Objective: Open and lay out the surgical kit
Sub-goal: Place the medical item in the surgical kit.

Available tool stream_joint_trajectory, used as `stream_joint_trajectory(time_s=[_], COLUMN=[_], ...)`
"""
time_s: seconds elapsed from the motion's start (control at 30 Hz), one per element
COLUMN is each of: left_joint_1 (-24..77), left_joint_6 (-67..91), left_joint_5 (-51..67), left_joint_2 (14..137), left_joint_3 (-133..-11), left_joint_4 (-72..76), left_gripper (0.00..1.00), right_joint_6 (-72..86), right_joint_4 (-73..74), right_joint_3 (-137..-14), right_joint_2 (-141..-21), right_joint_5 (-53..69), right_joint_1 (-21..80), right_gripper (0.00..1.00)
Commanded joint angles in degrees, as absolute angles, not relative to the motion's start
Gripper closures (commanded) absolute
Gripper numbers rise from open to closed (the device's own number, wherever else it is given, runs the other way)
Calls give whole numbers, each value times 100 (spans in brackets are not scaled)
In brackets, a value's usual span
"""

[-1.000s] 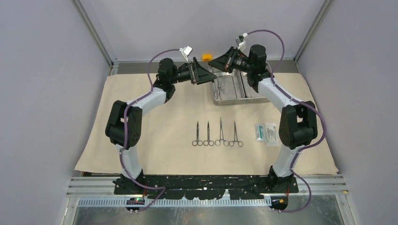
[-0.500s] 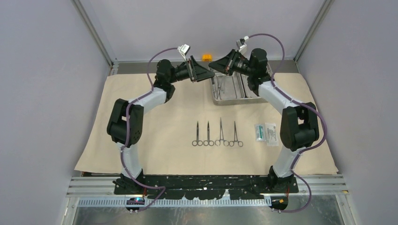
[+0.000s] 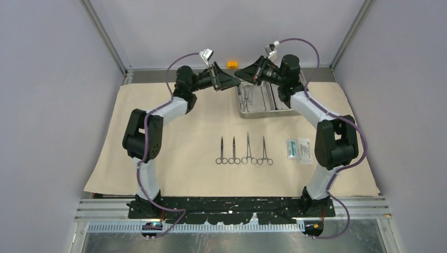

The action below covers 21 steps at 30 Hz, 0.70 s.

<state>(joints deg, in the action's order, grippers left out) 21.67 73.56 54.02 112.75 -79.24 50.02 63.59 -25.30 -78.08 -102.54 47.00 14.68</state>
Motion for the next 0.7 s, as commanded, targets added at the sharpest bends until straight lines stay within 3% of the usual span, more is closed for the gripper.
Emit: stream_joint_trajectory(time_s=[0.0,0.57,0.67], left_joint_1=[2153,2140,2124], left_joint_6=[7423,7417,7361], left_joint_5=[5493,5528,5522], left_joint_2=[11316,11358,11327], left_joint_3=[-8211,-8297,-8274], left_joint_4=[5300,5159,5091], left_gripper=[60,85,89], right_joint_6=[6307,6182,6091], right_joint_4=[-2665,-2496,-2417], right_joint_3=[-7831,-7838,-7881], right_joint_2=[-9938,-9941,-9932], right_joint_5=[4635,4586,4597], right_joint_1=[1502,1511,1512], right_gripper=[99,100,94])
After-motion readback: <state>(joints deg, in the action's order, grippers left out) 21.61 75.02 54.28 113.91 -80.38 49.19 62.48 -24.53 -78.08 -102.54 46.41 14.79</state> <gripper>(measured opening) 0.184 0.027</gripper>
